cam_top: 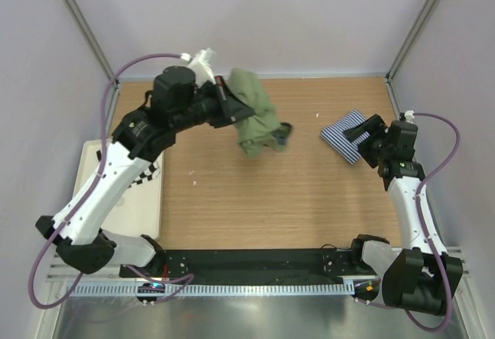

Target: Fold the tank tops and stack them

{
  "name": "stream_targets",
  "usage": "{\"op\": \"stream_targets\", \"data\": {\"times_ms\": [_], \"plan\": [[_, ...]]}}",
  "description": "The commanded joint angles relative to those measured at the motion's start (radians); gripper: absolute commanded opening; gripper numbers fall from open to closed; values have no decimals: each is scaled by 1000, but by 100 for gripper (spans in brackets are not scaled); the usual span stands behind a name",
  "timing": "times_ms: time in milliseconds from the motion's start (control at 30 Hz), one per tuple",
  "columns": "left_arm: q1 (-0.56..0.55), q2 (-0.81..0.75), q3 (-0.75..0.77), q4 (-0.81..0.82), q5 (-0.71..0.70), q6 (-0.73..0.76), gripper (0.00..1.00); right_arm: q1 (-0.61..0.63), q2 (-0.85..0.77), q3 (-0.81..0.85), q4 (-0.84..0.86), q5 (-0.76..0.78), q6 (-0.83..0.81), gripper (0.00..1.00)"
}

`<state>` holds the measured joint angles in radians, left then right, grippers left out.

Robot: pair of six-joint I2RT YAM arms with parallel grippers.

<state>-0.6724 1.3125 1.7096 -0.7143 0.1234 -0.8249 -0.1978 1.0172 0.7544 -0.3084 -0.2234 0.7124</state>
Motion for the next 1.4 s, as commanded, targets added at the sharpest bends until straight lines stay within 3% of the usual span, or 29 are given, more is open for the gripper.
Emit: {"op": "stream_targets", "data": {"times_ms": [0,100,200,267,300,333,367,500,567,700,867,1000,1133,1167,1300,1367], "plan": [[-55,19,82,96,159,78,4,6,-29,46,18,-57,-42,88],[35,-24,-43,177,165,-4,12,8,-31,51,31,-117,-65,88],[158,-44,-268,194,179,-31,18,17,-28,54,6,-126,-99,88],[183,-64,-347,164,74,15,43,40,-22,56,-23,-117,-122,88],[183,-70,-414,135,-4,36,62,50,-19,46,-27,-117,-126,87],[181,-76,-450,90,-68,53,99,76,-16,40,-37,-116,-131,86],[181,-90,-484,85,-152,65,100,93,-11,34,-41,-110,-140,86],[183,-131,-642,111,-197,87,100,198,12,13,-76,-61,-186,83],[183,-147,-662,124,-208,110,100,286,40,2,-106,-27,-198,80],[183,-138,-679,141,-229,142,100,340,110,-18,-117,36,-197,75],[180,-26,-693,257,-202,168,95,359,214,-41,-66,143,-174,69],[165,108,-612,288,-194,199,88,371,306,-32,-38,263,-154,69],[158,237,-536,295,-206,230,81,374,372,-26,9,260,-142,65],[158,255,-528,306,-217,239,81,373,383,-24,17,262,-142,60],[158,417,-455,345,-265,256,77,374,406,-4,15,306,-130,17],[158,477,-412,314,-266,256,76,374,374,-9,12,341,-126,8]]}}
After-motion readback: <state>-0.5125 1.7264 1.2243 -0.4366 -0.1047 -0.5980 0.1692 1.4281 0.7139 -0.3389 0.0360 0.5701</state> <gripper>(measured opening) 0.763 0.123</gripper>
